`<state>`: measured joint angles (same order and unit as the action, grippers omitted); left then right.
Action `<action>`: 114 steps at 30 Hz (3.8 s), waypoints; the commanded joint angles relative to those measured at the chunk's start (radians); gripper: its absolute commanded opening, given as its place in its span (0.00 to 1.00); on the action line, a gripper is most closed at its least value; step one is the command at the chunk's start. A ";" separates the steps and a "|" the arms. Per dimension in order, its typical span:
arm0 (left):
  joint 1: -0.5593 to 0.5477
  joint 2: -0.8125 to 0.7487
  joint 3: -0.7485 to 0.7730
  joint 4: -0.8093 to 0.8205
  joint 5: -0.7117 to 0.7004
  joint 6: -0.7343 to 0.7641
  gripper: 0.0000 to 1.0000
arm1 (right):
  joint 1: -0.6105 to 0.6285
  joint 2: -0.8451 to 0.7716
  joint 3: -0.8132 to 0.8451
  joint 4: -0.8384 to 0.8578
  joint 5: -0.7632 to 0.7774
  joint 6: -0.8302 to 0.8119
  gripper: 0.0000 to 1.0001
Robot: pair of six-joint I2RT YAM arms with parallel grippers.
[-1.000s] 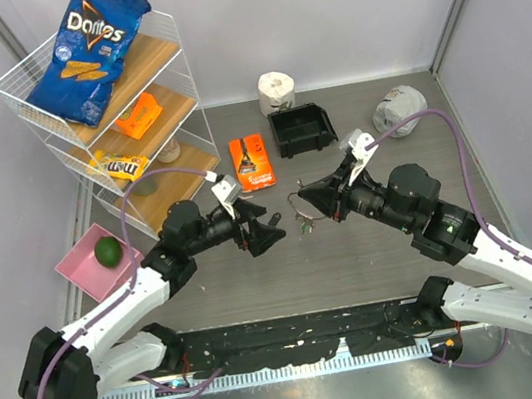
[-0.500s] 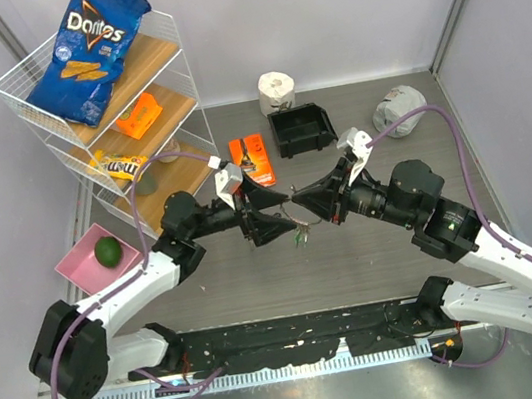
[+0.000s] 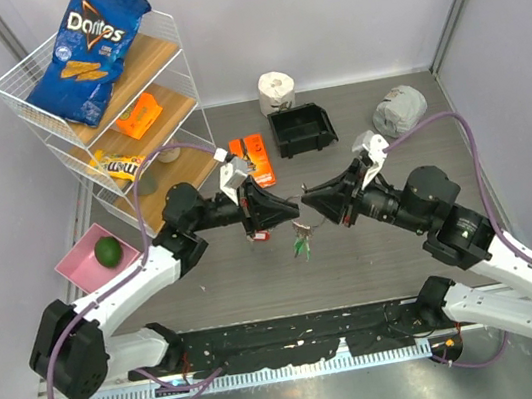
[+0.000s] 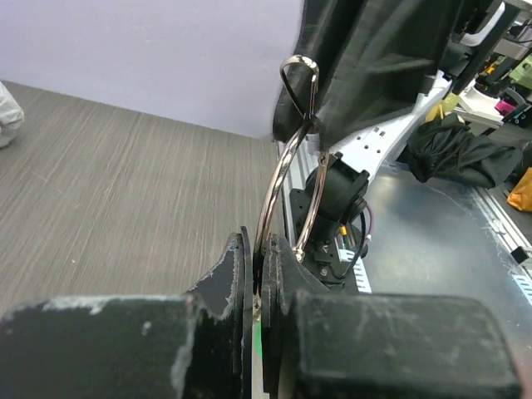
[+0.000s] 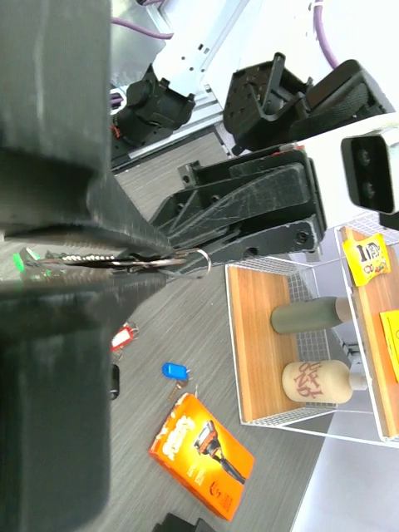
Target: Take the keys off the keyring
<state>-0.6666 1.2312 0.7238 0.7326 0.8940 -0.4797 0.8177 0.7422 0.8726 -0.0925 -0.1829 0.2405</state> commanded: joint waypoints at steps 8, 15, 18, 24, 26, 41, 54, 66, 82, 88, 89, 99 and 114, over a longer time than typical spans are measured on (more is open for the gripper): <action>-0.002 -0.139 0.150 -0.504 -0.058 0.269 0.00 | 0.001 -0.135 -0.032 -0.098 0.048 -0.122 0.82; -0.010 -0.173 0.172 -0.576 -0.066 0.296 0.00 | 0.001 -0.027 0.055 -0.156 -0.049 -0.159 0.84; -0.025 -0.170 0.186 -0.611 -0.066 0.312 0.00 | 0.001 0.035 0.086 -0.154 -0.125 -0.153 0.64; -0.037 -0.173 0.206 -0.641 -0.090 0.320 0.00 | 0.003 0.105 0.115 -0.145 -0.204 -0.132 0.05; -0.036 -0.183 0.206 -0.650 -0.115 0.311 0.11 | 0.001 0.095 0.112 -0.150 -0.184 -0.133 0.05; -0.039 -0.374 -0.135 -0.351 -0.202 0.316 0.81 | 0.001 0.072 0.210 -0.135 -0.092 -0.119 0.05; -0.073 -0.136 -0.093 -0.130 -0.145 0.303 0.56 | 0.001 0.129 0.263 -0.101 -0.087 -0.087 0.05; -0.074 -0.113 -0.060 -0.208 -0.155 0.352 0.00 | 0.001 0.132 0.244 -0.104 -0.069 -0.102 0.05; -0.076 -0.234 0.120 -0.810 -0.306 0.475 0.00 | 0.001 -0.121 -0.098 -0.024 0.244 -0.046 0.76; -0.091 -0.110 0.420 -1.319 -0.368 0.504 0.00 | 0.001 -0.191 -0.210 -0.024 0.219 -0.115 0.80; -0.103 -0.096 0.458 -1.382 -0.389 0.522 0.00 | 0.001 -0.198 -0.224 -0.015 0.198 -0.144 0.79; -0.140 0.033 0.764 -1.766 -0.443 0.641 0.00 | 0.001 -0.207 -0.351 0.298 -0.101 -0.273 0.68; -0.200 0.034 0.747 -1.794 -0.466 0.845 0.00 | 0.001 0.127 -0.357 0.657 -0.535 -0.357 0.63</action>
<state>-0.8326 1.2854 1.4563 -1.0634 0.4446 0.2825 0.8169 0.7940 0.4404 0.4408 -0.5434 -0.0559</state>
